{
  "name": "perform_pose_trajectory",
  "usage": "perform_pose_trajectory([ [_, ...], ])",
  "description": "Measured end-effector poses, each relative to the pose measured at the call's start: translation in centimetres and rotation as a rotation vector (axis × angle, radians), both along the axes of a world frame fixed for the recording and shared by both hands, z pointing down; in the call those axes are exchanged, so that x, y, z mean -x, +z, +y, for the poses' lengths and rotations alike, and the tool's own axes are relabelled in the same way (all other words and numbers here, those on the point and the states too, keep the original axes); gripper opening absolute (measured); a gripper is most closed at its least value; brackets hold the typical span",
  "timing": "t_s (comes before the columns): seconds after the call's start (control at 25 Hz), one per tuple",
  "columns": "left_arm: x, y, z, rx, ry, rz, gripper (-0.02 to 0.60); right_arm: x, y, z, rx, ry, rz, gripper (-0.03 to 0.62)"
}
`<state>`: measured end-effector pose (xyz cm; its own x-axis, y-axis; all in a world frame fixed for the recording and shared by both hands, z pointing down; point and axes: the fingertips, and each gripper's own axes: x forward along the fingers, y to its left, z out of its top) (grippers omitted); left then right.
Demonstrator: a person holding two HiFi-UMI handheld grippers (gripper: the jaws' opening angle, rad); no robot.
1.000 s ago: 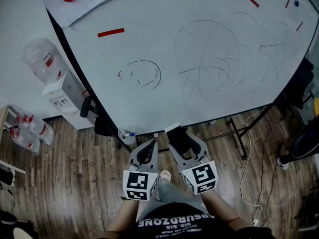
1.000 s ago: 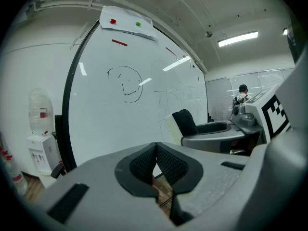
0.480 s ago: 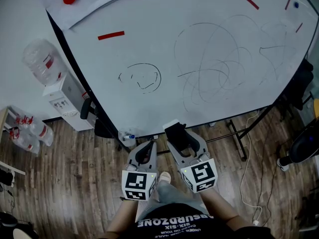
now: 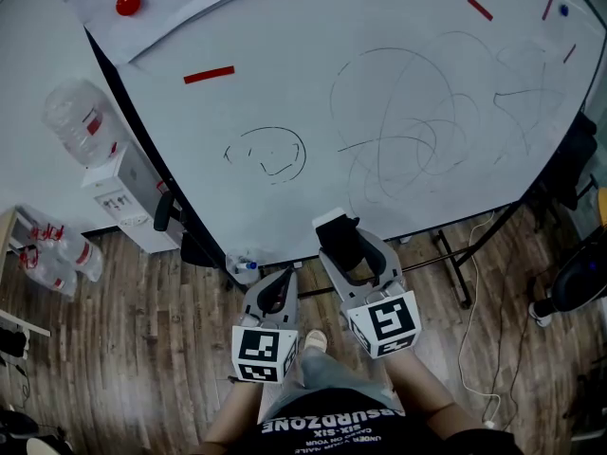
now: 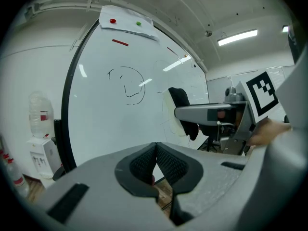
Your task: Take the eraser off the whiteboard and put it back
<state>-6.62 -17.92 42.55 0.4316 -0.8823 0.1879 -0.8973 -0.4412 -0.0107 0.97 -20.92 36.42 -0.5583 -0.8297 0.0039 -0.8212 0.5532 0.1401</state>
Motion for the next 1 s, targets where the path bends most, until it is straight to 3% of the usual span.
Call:
perform_pose_trajectory([
  [0.44, 0.1, -0.1, -0.6, 0.000, -0.002, 0.004, 0.008, -0.2, -3.3, -1.3, -0.086, -0.004, -0.005, 0.238],
  [1.0, 1.0, -0.2, -1.7, 0.002, -0.017, 0.011, 0.008, 1.5, -3.6, -3.1, -0.102, -0.024, 0.017, 0.238],
])
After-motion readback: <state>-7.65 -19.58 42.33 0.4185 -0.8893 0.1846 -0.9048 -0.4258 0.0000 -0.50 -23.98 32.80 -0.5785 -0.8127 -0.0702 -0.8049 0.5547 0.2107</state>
